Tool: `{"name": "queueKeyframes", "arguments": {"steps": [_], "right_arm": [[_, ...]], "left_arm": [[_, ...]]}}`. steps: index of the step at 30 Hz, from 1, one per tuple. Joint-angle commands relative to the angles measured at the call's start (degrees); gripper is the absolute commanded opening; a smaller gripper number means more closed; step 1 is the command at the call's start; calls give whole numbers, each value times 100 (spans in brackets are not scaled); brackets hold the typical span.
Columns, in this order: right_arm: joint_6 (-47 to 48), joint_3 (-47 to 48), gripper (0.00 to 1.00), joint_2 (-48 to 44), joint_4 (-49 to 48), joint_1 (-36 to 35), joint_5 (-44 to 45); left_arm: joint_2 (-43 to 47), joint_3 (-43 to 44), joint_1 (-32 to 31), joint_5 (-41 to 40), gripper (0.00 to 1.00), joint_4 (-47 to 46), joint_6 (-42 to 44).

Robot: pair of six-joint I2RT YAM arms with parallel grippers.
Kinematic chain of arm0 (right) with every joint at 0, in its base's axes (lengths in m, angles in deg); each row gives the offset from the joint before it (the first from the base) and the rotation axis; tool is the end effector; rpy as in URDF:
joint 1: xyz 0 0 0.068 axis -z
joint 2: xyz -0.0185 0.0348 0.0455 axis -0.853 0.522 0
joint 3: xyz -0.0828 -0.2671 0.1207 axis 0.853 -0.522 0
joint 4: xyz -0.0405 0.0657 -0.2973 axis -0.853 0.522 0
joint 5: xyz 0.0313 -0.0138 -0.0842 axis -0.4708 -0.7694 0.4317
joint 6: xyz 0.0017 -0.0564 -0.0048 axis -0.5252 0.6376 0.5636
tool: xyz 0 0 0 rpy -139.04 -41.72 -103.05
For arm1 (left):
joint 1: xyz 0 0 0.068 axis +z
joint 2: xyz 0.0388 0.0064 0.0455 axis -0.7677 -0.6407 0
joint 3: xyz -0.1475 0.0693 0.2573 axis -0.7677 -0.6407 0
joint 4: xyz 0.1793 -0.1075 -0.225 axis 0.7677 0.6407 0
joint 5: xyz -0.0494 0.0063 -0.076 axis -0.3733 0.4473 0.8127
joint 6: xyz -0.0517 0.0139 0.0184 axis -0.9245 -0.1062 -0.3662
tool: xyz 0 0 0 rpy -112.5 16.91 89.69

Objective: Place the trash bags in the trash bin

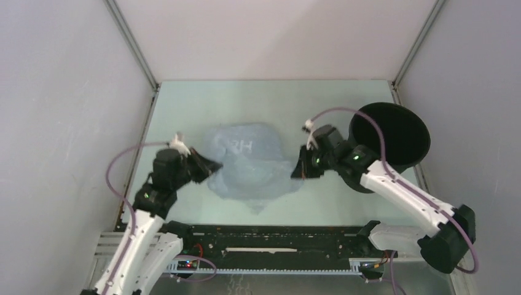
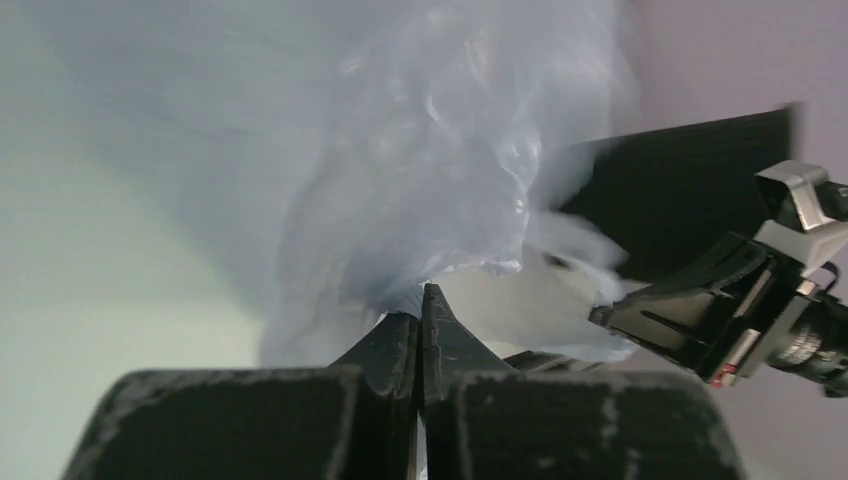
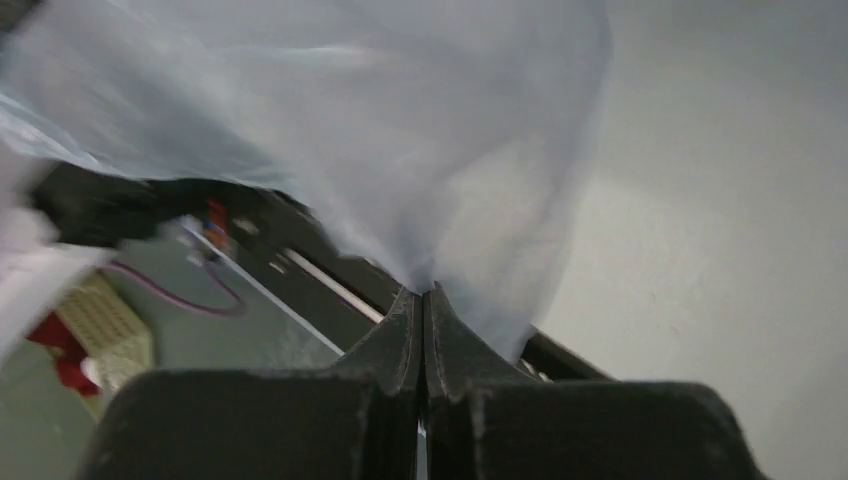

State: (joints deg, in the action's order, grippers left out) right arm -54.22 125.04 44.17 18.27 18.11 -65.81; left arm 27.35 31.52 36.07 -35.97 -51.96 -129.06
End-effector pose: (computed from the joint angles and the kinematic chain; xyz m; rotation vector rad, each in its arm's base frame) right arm 0.2039 0.1868 0.2865 -0.3062 2.6379 0.7971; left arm 0.1514 -0.0487 0.2649 -0.5480 2.2164 -0.9044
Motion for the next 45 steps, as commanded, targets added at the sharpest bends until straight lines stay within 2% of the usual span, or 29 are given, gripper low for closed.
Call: {"name": "queueKeyframes", "arguments": {"steps": [1,4,5,8,10,11,13,14,17,19,22,24,26,28,30,32,35,39,42,45], "right_arm": [[117,1664,0,-208,-820,513,290],[215,3386,0,660,-486,1168,-33],[239,4165,0,1010,-175,1308,-189],[383,6954,0,2010,816,1393,-372],[385,8299,0,2189,1121,1301,-271],[406,8341,0,2068,993,1221,-192],[503,7375,0,1504,407,1056,39],[523,6499,0,1103,20,1016,125],[319,3936,0,53,-835,1071,220],[229,2709,0,-348,-760,1098,165],[122,1355,0,-626,-150,1015,67],[68,628,0,-840,-45,893,-74],[-55,132,0,-1187,-129,782,-77],[-119,-42,0,-1379,-311,723,-52],[-131,97,0,-1366,-479,764,-46],[-127,571,0,-1132,-614,830,-113],[-48,1442,0,-614,-497,870,-331],[-54,1988,0,-433,-366,834,-422],[-134,2005,0,-630,-416,834,-347],[-218,2018,0,-787,-435,838,-354]], "left_arm": [[-1562,2354,90,7,0,-889,312],[-2911,4266,469,251,0,-854,283],[-3314,5259,624,562,0,-904,75],[-4124,7477,738,987,0,-1096,-406],[-4166,8102,694,1120,0,-1493,-409],[-4026,8061,684,1136,0,-1608,-306],[-3519,7445,691,936,0,-1517,50],[-3198,6901,693,756,0,-1373,191],[-2167,4703,692,620,0,-1202,168],[-1528,3001,696,654,0,-1254,-45],[-504,793,709,695,0,-1323,-470],[124,-104,711,864,0,-1123,-603],[694,-467,714,803,0,-746,-704],[1054,-505,714,692,0,-603,-740],[950,-239,719,593,0,-599,-650],[444,370,716,622,0,-597,-432],[-403,1946,713,783,0,-89,216],[-599,3254,718,570,0,632,916],[-731,3698,723,512,0,1026,1145],[-815,3760,719,581,0,1137,987]]}}
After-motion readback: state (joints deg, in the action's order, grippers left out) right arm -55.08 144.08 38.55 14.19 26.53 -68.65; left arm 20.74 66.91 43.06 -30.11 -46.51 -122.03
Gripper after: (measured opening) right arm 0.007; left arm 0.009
